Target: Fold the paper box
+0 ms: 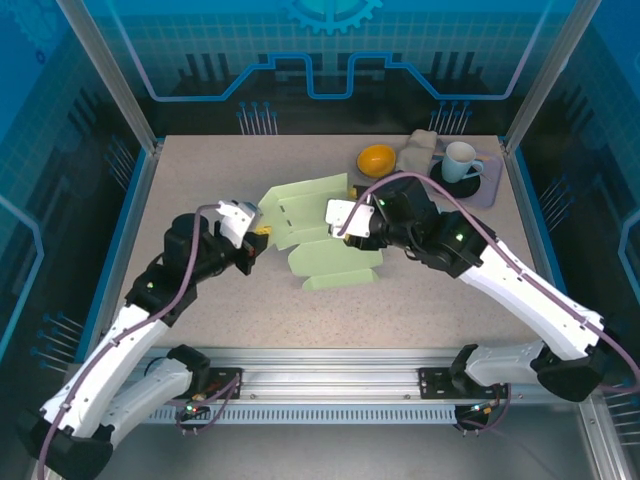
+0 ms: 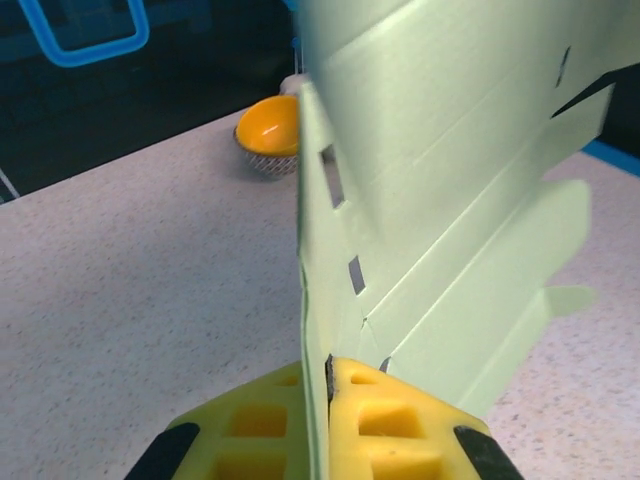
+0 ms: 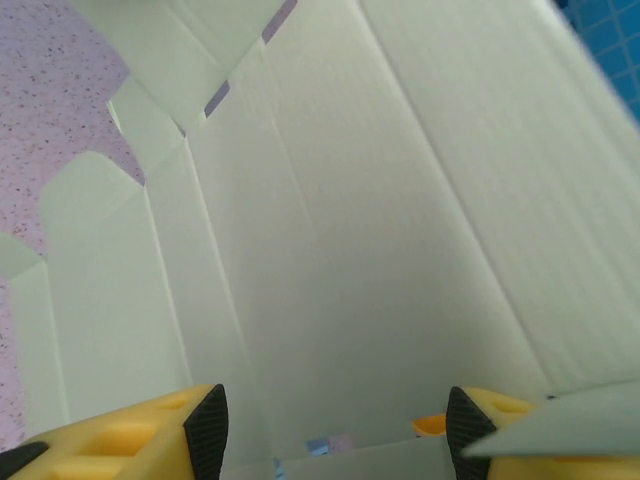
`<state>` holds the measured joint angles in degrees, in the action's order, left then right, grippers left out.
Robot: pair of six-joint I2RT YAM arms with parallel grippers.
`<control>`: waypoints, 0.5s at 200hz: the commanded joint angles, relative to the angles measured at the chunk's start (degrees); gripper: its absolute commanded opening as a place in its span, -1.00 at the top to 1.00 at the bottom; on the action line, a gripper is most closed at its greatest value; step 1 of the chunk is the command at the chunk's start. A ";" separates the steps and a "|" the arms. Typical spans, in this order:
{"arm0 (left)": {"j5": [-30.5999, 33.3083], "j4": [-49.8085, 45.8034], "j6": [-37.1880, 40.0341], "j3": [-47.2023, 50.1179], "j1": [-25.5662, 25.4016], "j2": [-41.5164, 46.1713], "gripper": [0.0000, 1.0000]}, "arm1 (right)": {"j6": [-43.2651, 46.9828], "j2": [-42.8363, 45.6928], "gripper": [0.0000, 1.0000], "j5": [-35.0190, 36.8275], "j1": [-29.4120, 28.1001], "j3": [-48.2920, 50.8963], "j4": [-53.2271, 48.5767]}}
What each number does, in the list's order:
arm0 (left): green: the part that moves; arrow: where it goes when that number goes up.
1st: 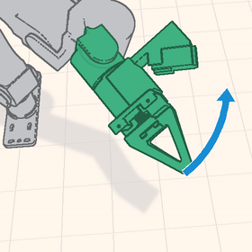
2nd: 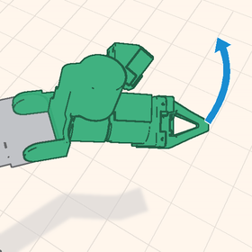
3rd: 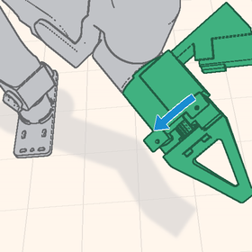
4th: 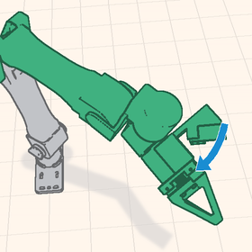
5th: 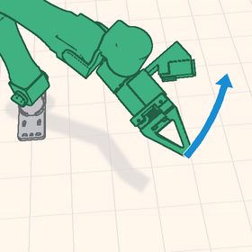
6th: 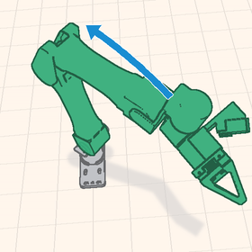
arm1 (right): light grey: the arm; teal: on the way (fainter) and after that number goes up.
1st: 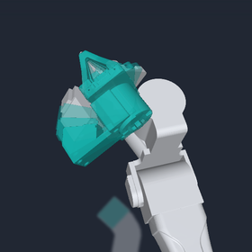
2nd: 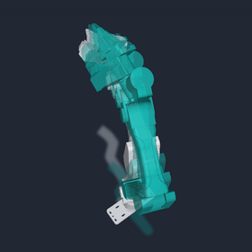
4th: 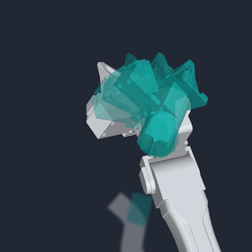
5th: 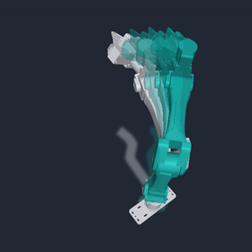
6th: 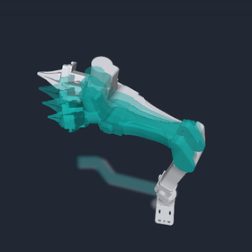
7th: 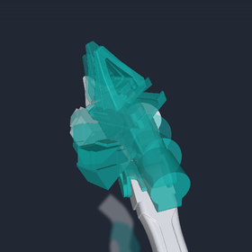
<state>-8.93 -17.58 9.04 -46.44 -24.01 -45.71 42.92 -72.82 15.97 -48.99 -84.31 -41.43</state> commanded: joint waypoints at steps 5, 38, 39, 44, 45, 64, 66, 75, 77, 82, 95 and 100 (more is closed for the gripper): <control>8.81 -1.11 2.87 2.07 -1.96 -1.31 1.00 | 24.80 -4.37 -0.21 2.26 -0.29 -6.27 0.39; 10.36 -0.96 2.83 2.34 -2.29 -1.72 1.00 | 25.71 -7.60 -0.19 3.64 -0.28 -9.83 -1.94; 10.43 -1.00 2.83 2.28 -2.28 -1.78 1.00 | 25.76 -7.69 -0.19 3.68 -0.30 -9.87 -1.96; 10.74 -1.00 2.81 2.27 -2.31 -1.92 1.00 | 25.89 -7.76 -0.19 4.12 -0.31 -10.19 -2.19; 10.80 -0.98 2.82 2.29 -2.38 -1.97 1.00 | 25.94 -7.72 -0.19 4.23 -0.31 -10.27 -2.27; 11.71 -1.35 2.80 2.11 -2.62 -2.64 1.00 | 26.34 -7.03 -0.19 6.30 0.21 -10.87 -2.74; 11.73 -1.34 2.82 2.11 -2.62 -2.76 1.00 | 26.34 -6.91 -0.20 6.65 0.32 -10.87 -2.77; 12.15 -1.48 2.79 1.97 -2.62 -3.09 1.00 | 26.26 -6.30 -0.20 7.60 0.97 -10.87 -3.30; 12.22 -1.49 2.77 1.96 -2.60 -3.18 1.00 | 26.26 -6.05 -0.20 7.72 1.13 -10.87 -3.53; 12.40 -1.44 2.83 1.88 -2.62 -3.32 1.00 | 26.06 -5.45 -0.20 8.04 1.67 -10.72 -4.02; 12.53 -1.46 2.66 1.74 -2.58 -3.78 1.00 | 25.66 -3.92 -0.22 8.14 2.95 -9.75 -4.29; 12.49 -1.41 2.57 1.76 -2.58 -3.85 1.00 | 25.57 -3.31 -0.23 7.79 3.34 -9.07 -3.81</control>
<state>2.20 -18.13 10.37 -45.08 -26.22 -49.23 43.55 -79.85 20.38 -47.83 -93.12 -41.52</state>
